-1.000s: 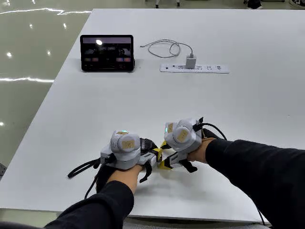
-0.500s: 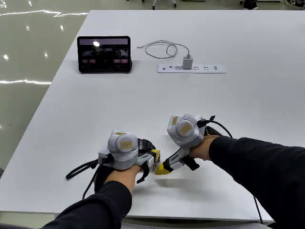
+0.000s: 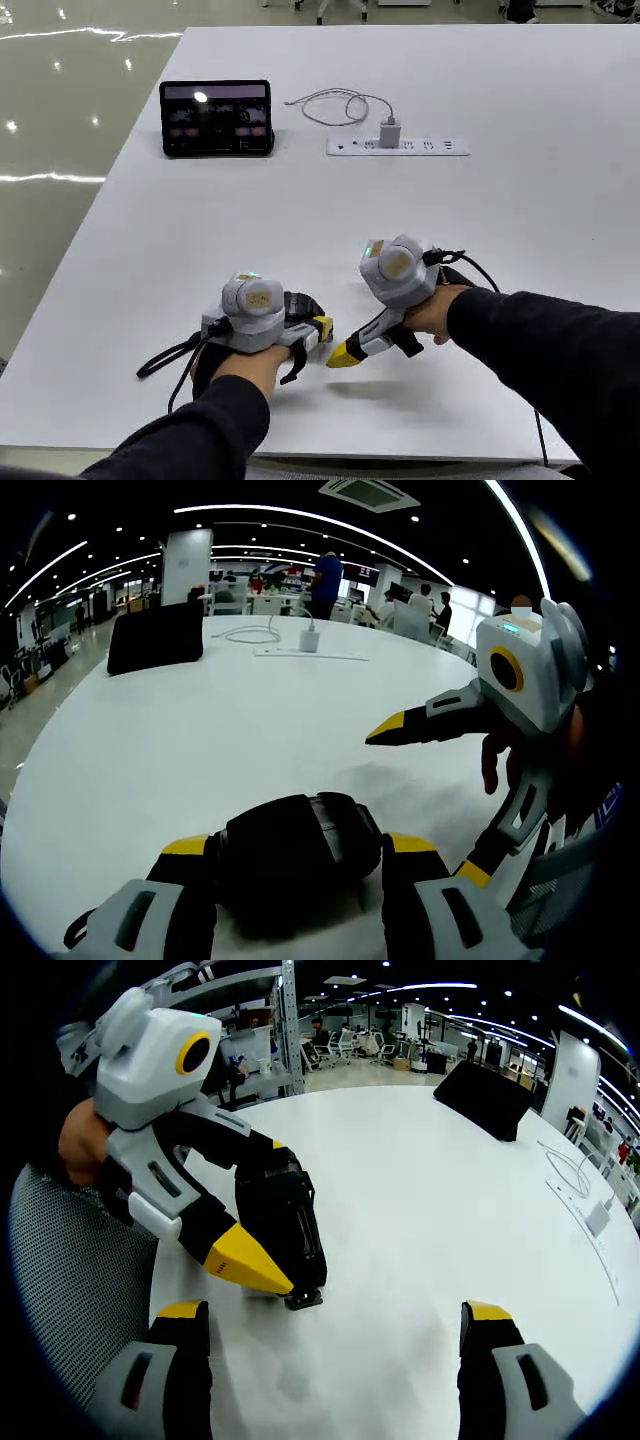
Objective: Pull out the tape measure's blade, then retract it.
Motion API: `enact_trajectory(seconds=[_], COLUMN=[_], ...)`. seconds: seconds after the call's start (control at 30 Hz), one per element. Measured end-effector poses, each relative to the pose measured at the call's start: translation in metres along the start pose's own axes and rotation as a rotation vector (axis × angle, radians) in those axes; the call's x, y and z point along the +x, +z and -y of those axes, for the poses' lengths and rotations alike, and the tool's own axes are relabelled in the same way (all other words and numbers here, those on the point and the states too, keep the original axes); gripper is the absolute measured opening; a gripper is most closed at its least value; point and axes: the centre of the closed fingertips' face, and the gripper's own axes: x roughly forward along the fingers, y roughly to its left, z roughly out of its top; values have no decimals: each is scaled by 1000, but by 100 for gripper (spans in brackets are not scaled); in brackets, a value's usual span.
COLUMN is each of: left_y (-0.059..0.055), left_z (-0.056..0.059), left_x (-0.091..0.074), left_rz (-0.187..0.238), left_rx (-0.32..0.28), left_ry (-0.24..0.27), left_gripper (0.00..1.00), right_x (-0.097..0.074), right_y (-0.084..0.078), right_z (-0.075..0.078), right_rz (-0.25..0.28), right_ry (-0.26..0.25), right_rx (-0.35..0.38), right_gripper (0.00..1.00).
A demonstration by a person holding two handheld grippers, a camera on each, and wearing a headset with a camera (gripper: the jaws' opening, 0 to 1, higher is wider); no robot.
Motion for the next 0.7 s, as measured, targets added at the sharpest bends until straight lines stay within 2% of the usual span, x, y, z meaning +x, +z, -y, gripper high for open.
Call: enact_trajectory(seconds=[0.03,0.23,0.3,0.37,0.53,0.63,0.7], left_y=[-4,1,-1,0,2,0,0], left_z=[3,-1,-6,-13,-18,-22,-31], left_x=[1,-2,-4,-6,-9,-14,-17], left_rz=[-22,-22,-48,-46,-47,-58,-55], left_rx=[6,49,74,74,79,83,98], left_ry=[-21,-56,-65,-76,-141,-182,-173], left_gripper=[67,75,78,78,100,100,100], right_x=[-2,-16,-22,-27,-42,-49,-55], right_y=[0,-7,-10,-16,-29,-37,-40], right_z=[1,6,10,11,13,15,16], right_rz=[6,36,53,60,73,78,83], right_ry=[-2,-36,-56,-61,-87,-100,-113], right_rx=[3,28,52,64,85,99,107], right_gripper=[100,100,100,100,100,100,100])
